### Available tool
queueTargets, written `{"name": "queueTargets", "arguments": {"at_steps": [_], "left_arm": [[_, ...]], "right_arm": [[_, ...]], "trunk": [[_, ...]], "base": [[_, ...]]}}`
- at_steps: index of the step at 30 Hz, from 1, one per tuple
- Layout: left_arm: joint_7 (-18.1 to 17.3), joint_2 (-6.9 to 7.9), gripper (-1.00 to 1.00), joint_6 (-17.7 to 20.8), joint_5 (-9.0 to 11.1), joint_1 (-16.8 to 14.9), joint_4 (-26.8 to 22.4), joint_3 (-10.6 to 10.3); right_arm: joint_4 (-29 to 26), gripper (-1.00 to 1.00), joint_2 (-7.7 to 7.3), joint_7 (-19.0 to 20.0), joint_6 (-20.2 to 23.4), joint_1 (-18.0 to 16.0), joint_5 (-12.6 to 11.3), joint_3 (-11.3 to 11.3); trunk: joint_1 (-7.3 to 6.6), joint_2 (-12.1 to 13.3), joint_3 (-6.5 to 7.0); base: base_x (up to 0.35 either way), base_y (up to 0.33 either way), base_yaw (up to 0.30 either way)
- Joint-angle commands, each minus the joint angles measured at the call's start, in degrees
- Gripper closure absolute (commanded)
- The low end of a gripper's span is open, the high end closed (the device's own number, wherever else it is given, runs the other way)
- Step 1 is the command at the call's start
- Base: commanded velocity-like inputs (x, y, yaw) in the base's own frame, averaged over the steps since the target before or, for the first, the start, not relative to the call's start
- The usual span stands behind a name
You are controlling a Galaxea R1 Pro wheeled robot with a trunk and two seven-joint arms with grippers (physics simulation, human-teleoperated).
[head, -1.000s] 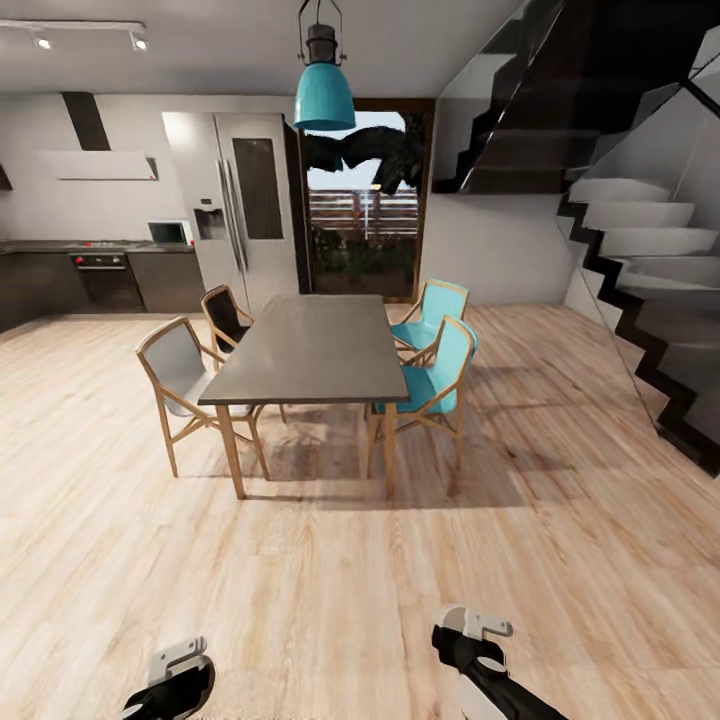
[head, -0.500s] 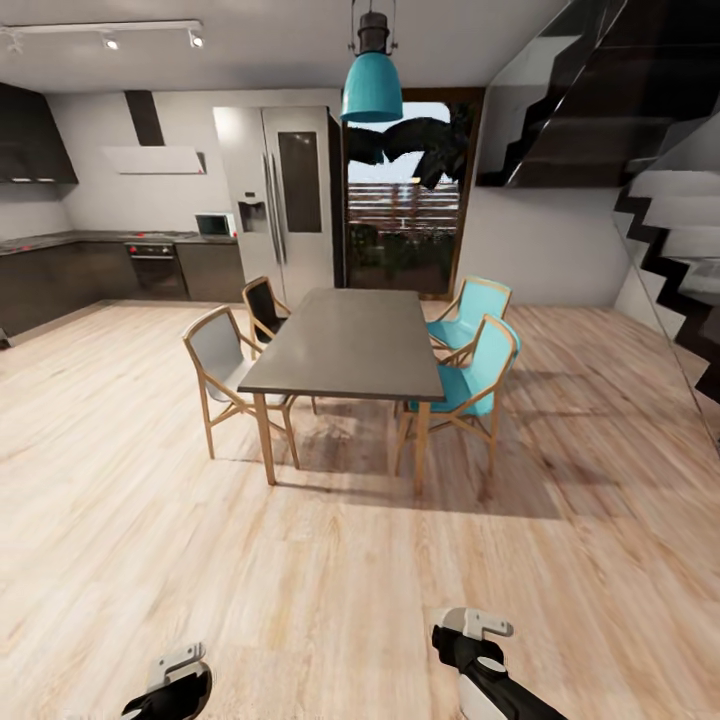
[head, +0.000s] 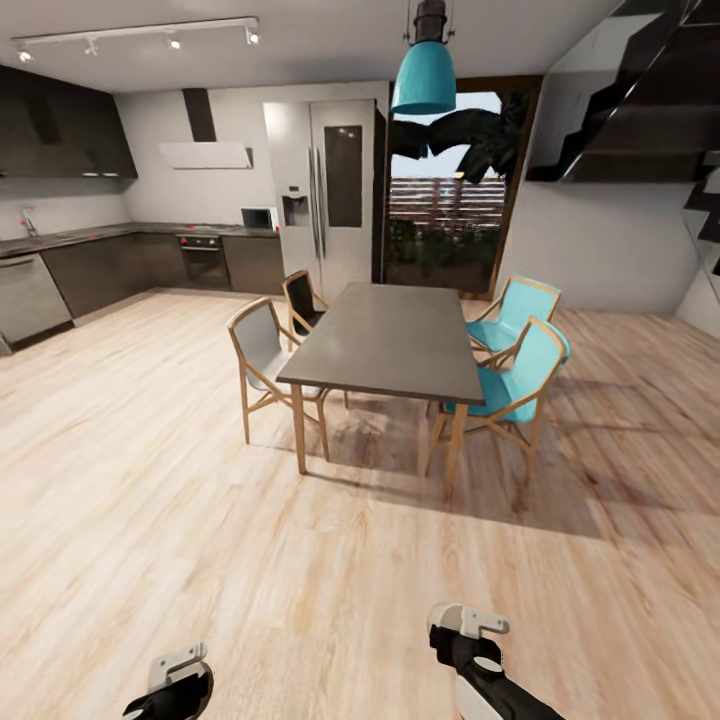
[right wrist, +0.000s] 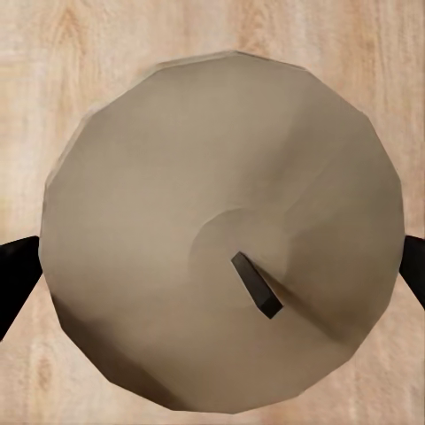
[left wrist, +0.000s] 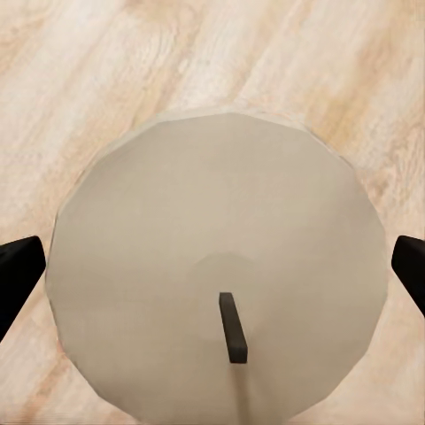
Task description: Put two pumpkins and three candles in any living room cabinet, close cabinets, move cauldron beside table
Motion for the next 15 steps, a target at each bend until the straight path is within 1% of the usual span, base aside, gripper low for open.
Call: {"name": "queueTargets", "arguments": {"at_steps": [1,15], "left_arm": [[0.57,0.09,1.00,0.11,0.40,-0.04,-0.12,-0.45],[0.57,0.09,1.00,0.05,0.40,-0.04,-0.12,-0.45]], "right_arm": [[-0.04,1.00,-0.03,-0.31,-0.36,-0.06,-0.46,0.46],[-0.04,1.00,-0.03,-0.31,-0.35,-0.06,-0.45,0.46]], "trunk": [[0.00,-0.04,-0.10],[0.00,-0.04,-0.65]], "base": [[0.000,0.000,0.265],[0.000,0.000,0.264]]}}
